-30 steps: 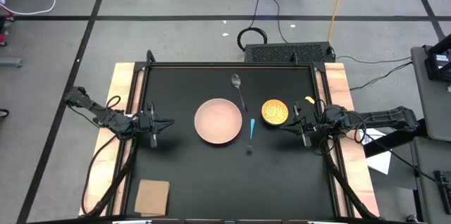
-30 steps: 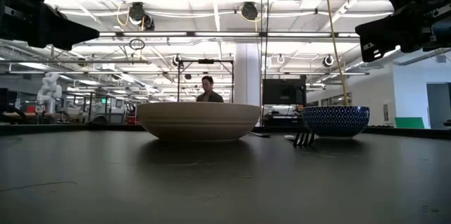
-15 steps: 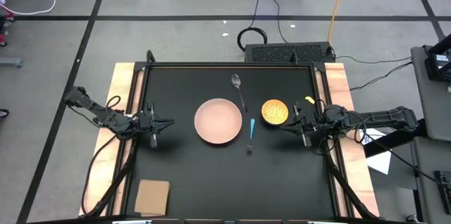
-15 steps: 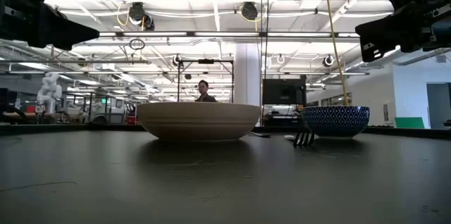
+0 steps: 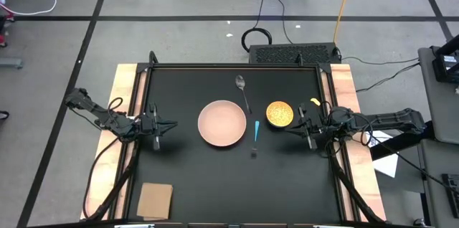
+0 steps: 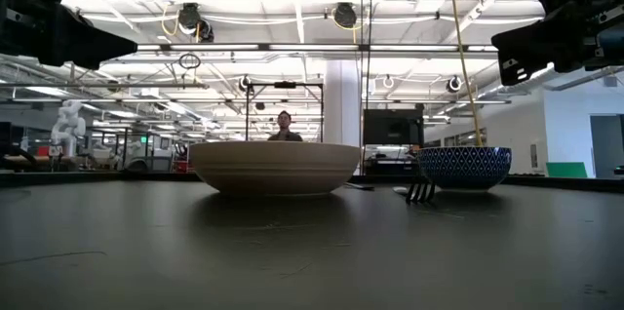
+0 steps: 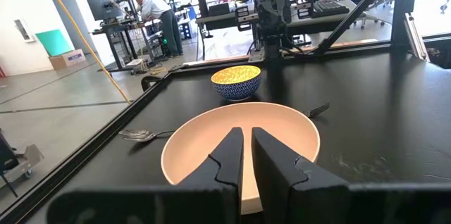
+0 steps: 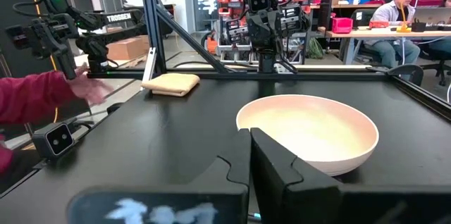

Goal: Set table place

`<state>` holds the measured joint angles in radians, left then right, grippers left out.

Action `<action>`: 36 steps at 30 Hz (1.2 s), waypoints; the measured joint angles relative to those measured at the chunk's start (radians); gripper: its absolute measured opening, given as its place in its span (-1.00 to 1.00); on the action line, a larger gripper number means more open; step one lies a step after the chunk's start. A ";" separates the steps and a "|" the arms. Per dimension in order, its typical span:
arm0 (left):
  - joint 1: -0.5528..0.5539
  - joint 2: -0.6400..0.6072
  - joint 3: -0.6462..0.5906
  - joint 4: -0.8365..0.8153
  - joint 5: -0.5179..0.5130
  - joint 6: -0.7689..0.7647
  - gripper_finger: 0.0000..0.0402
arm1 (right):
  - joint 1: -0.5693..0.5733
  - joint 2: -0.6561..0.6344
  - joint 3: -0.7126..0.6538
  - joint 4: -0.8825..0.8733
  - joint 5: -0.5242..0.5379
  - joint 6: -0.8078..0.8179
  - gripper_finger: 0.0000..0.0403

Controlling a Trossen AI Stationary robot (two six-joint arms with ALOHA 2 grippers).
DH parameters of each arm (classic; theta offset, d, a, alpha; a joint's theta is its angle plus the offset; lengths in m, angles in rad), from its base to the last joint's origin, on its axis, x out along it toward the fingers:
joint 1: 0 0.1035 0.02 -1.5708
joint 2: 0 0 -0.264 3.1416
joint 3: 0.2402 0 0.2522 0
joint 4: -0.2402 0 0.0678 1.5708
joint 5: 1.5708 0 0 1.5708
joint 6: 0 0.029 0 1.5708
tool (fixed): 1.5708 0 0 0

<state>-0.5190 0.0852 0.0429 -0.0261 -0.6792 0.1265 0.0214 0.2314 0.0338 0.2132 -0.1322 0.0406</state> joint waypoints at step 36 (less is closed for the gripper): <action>0.001 0.000 0.000 0.293 -0.005 0.110 -0.81 | 0.000 0.007 0.000 0.038 0.000 -0.055 -1.00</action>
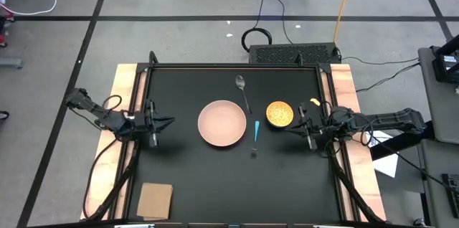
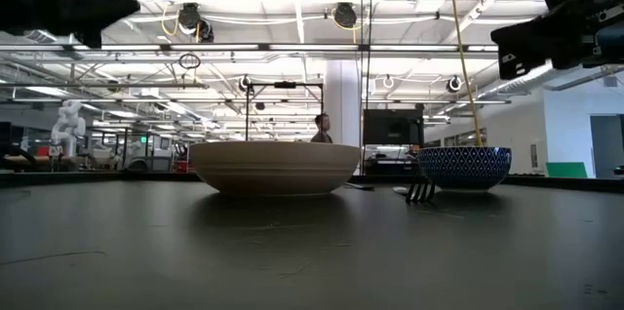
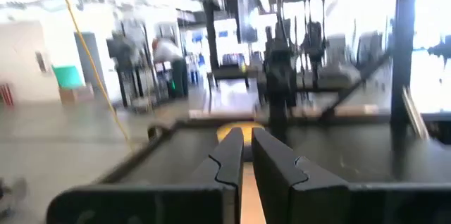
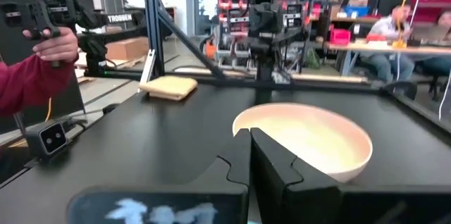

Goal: Set table place
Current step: Put the yellow bowl on top of the white plate

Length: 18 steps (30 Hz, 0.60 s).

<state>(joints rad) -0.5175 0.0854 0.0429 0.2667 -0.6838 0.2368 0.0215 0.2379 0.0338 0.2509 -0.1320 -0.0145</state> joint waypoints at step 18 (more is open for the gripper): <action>0.000 0.000 0.000 0.088 -0.189 0.015 -0.81 | 0.000 0.208 0.123 0.172 0.162 0.054 -1.00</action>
<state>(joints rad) -0.5171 0.0853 0.0433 0.3550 -0.8727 0.2520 0.0212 0.4457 0.1569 0.4234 0.0299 0.0394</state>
